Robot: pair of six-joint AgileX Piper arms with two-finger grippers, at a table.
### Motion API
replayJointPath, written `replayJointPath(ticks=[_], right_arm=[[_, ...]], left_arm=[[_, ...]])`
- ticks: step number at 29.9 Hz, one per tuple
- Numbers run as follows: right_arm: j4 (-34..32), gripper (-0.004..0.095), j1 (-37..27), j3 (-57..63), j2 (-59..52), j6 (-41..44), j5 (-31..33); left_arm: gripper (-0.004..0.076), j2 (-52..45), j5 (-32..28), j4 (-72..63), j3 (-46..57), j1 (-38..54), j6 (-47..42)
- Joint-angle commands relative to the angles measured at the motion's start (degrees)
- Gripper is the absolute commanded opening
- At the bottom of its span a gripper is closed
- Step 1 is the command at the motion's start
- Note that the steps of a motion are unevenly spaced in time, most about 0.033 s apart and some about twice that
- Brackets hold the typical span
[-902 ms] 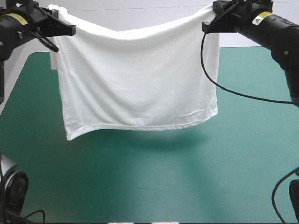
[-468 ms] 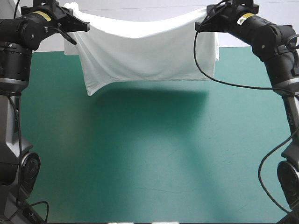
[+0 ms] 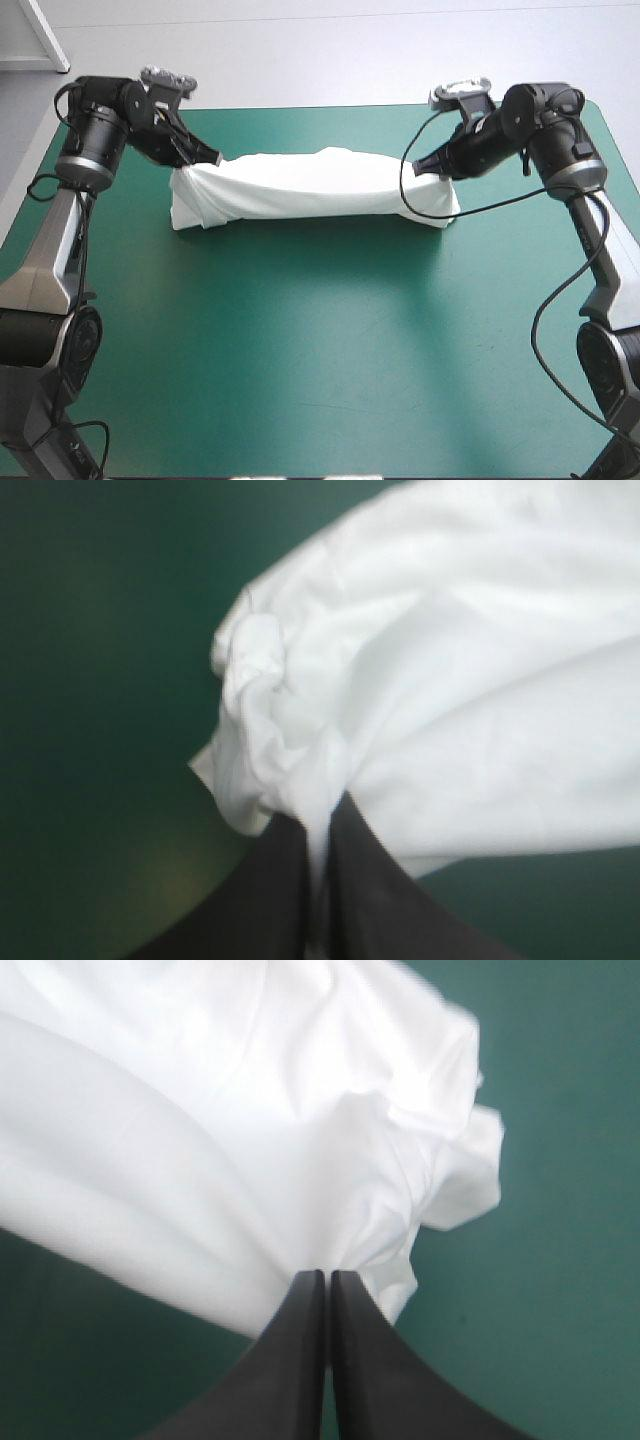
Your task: Fold the cloth
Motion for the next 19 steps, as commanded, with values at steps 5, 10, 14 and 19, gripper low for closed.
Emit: replayJointPath(ticks=[5,10,14,19], right_arm=[[2.7,-0.0017,0.0,23.8,-13.0,-0.7,-0.3],[2.9,-0.0016,0.0,37.6,-19.0,-3.3,-0.4],[3.6,-0.0017,0.0,43.7,-21.8,-4.7,-0.5],[5.1,-0.0016,0.0,48.8,-25.5,-6.5,-0.7]], left_arm=[[0.0019,-20.0,-3.6,-4.5,32.3,-0.3,-1.5],[0.0019,-31.0,-6.5,-3.7,51.2,-0.3,-3.7],[0.0019,-35.0,-6.3,-3.5,57.7,-0.3,-4.3],[0.002,-35.6,-3.7,-3.5,60.4,-0.3,-4.1]])
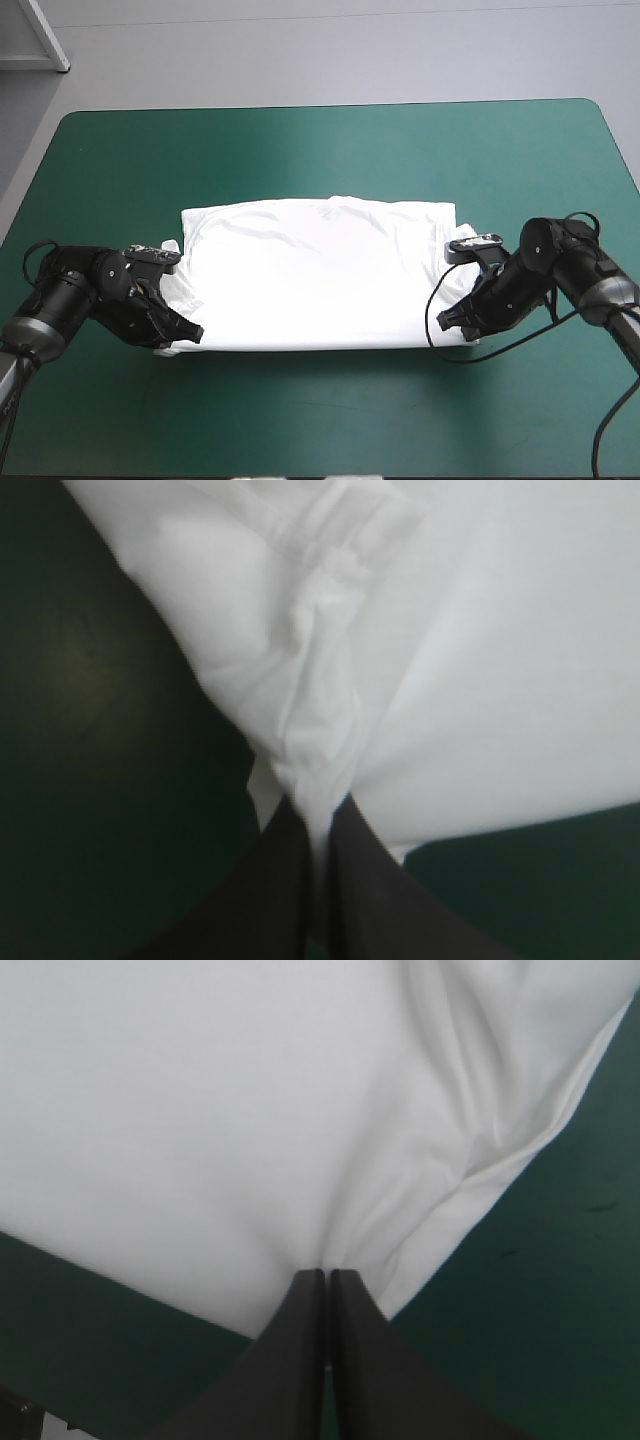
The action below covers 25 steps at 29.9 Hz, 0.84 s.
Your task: Fold the cloth
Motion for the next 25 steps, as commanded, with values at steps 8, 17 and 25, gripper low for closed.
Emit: replayJointPath(ticks=[8,17,25], right_arm=[[2.6,0.0373,-0.1,3.5,-5.1,-3.0,-3.6],[3.5,0.0788,-0.1,2.3,-5.2,-3.0,-12.7],[1.4,0.0787,-0.2,-9.9,-5.2,-1.4,-11.1]], left_arm=[[0.0239,-1.7,1.3,-2.6,0.0,-0.2,2.4],[0.0584,-1.7,-2.1,-3.1,0.7,-0.2,1.7],[0.0584,-1.7,-5.8,-2.7,-7.7,-0.2,-0.5]])
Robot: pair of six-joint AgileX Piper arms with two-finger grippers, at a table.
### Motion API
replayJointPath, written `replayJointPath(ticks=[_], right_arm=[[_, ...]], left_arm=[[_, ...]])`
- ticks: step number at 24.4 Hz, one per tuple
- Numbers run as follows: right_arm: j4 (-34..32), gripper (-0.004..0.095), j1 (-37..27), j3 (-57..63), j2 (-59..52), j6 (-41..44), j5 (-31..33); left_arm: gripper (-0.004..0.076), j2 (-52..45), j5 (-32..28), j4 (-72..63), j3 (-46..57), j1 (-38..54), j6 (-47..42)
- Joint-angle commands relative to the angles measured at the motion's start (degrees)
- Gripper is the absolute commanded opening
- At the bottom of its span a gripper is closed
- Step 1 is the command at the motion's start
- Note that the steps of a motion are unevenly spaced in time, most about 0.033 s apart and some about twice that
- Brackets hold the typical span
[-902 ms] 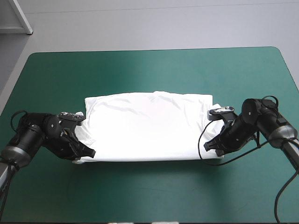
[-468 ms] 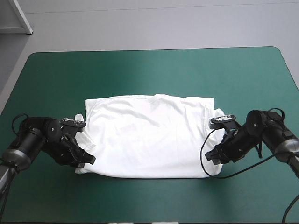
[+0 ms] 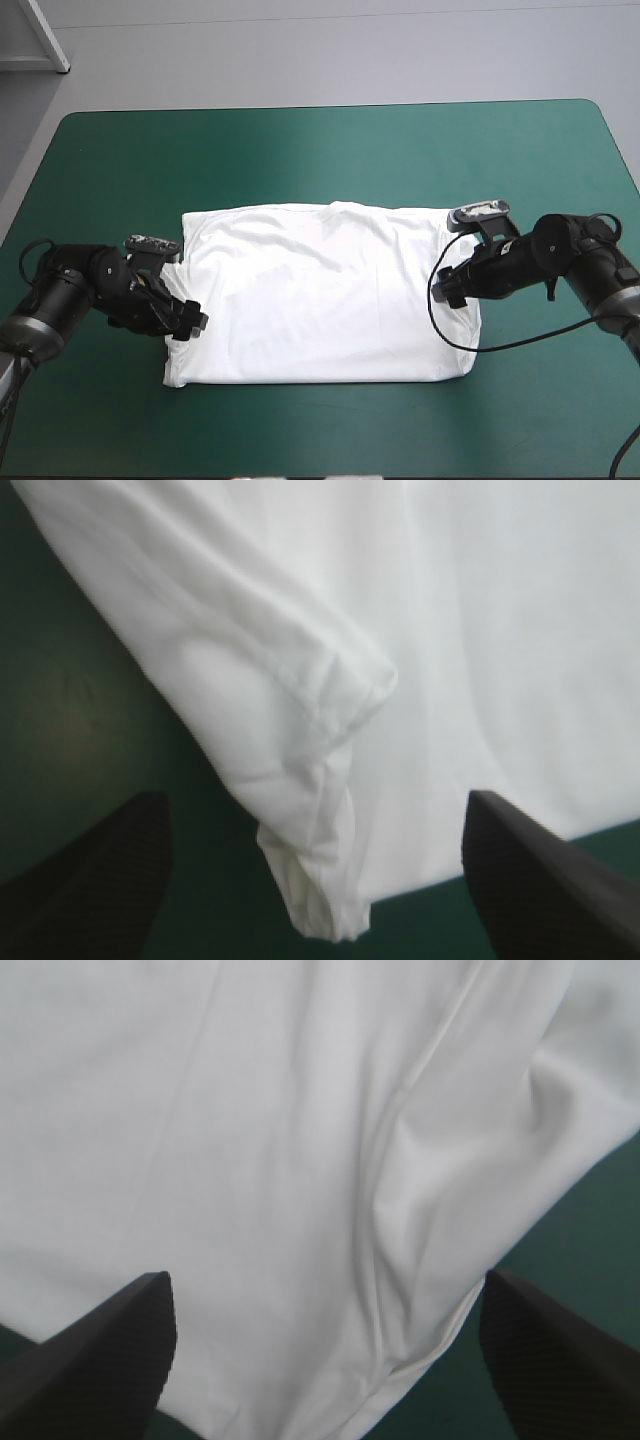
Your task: Fold the cloth
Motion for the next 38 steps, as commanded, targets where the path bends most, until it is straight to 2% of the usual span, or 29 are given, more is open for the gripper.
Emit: replayJointPath(ticks=[1,4,7,10,13,15,18,20,22,24,30,34,38], right_arm=[[-1.7,0.0787,-0.2,-10.1,-1.8,1.8,1.1],[-5.0,0.0786,-0.2,-16.9,-1.8,3.6,4.5],[-11.5,0.0786,-0.2,-19.2,-1.8,5.6,7.7],[-16.4,0.0786,-0.2,-18.6,-1.8,8.2,7.1],[-16.5,0.0759,-0.2,-18.2,-0.7,8.5,6.7],[-16.7,0.0707,-0.4,-17.8,1.1,8.6,6.7],[-13.3,0.0694,-6.1,-16.5,3.7,8.4,2.1],[-4.6,0.0693,-11.9,-16.4,6.6,4.4,1.2],[1.0,0.0689,-14.4,-16.4,9.3,0.9,0.8],[4.9,0.0644,-16.3,-16.4,13.3,-1.4,0.4],[6.3,0.0558,-16.3,-16.4,20.6,-1.7,0.5],[9.8,0.0557,-16.2,-16.4,23.6,-3.7,0.7],[9.6,0.0557,-16.2,-16.4,25.7,-3.9,-0.4]], left_arm=[[0.0584,-1.5,-1.6,-0.4,-11.2,-0.2,-0.8],[0.0584,-1.5,-0.4,-0.2,-21.6,-0.2,-0.8],[0.0584,-1.5,5.0,6.2,-29.5,-0.2,-0.9],[0.0584,-1.5,10.8,15.2,-32.8,-0.2,-2.5],[0.0584,-2.1,11.0,23.1,-32.4,-0.2,-5.2],[0.0584,-2.1,11.0,22.6,-31.5,-0.2,-5.5],[0.0584,-2.1,10.3,21.7,-29.0,-0.2,-6.5],[0.0584,-2.1,9.4,21.5,-26.9,-0.2,-7.3],[0.0584,-2.1,8.9,21.3,-25.5,-0.2,-8.2],[0.0584,-2.1,8.1,19.4,-24.9,-0.2,-8.2],[0.0584,-2.1,7.0,17.1,-25.0,-0.2,-8.5],[0.0584,-2.1,6.9,17.1,-25.0,-0.2,-8.5],[0.0584,-2.1,7.5,17.1,-25.0,-0.2,-8.5]])
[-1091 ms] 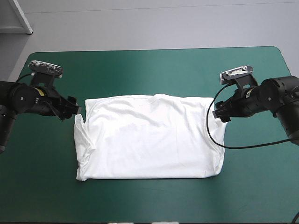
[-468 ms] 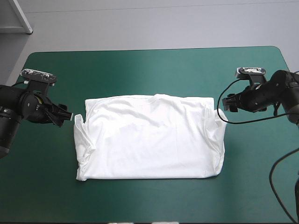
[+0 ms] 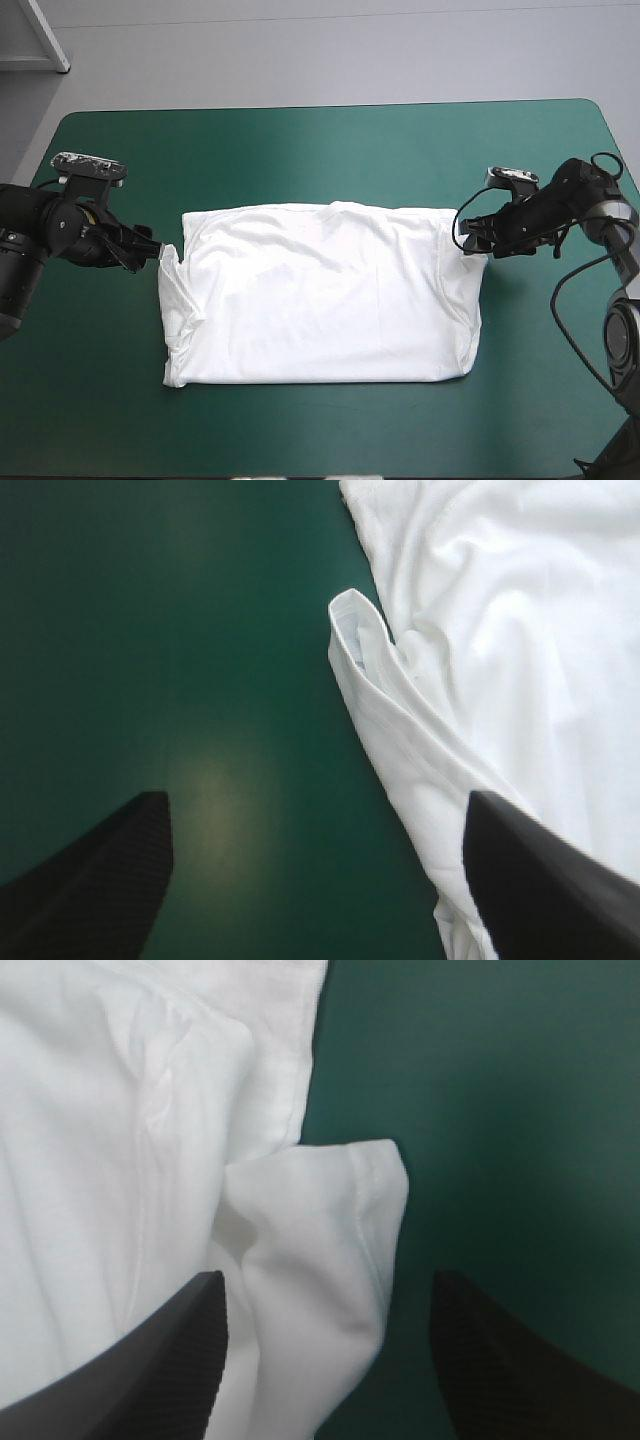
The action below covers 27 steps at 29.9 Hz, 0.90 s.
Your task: Fold the cloth
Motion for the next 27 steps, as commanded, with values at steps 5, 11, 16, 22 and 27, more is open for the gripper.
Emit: replayJointPath(ticks=[5,11,16,22,27], right_arm=[[1.7,0.0424,-0.4,-1.1,-0.9,-0.9,-2.4],[1.6,0.0033,-0.4,-1.1,-0.9,-0.9,-4.0],[1.5,-0.0016,-0.4,-1.1,-0.9,-0.9,-4.4],[-1.7,-0.0015,-0.4,-1.1,-4.4,1.7,-6.6],[-1.8,-0.0015,-0.3,-1.6,-9.4,4.0,-7.6]], left_arm=[[0.0584,-1.4,-0.7,0.4,-1.5,-0.2,-0.6],[0.0584,-1.4,-0.9,0.6,-1.5,-0.2,-0.6],[0.0584,-1.4,-0.8,1.2,-1.5,-0.2,-0.4],[0.0584,-1.4,-0.9,3.7,-1.5,-0.2,-0.6],[0.0584,-1.4,-1.5,3.5,-1.5,-0.2,-0.6]])
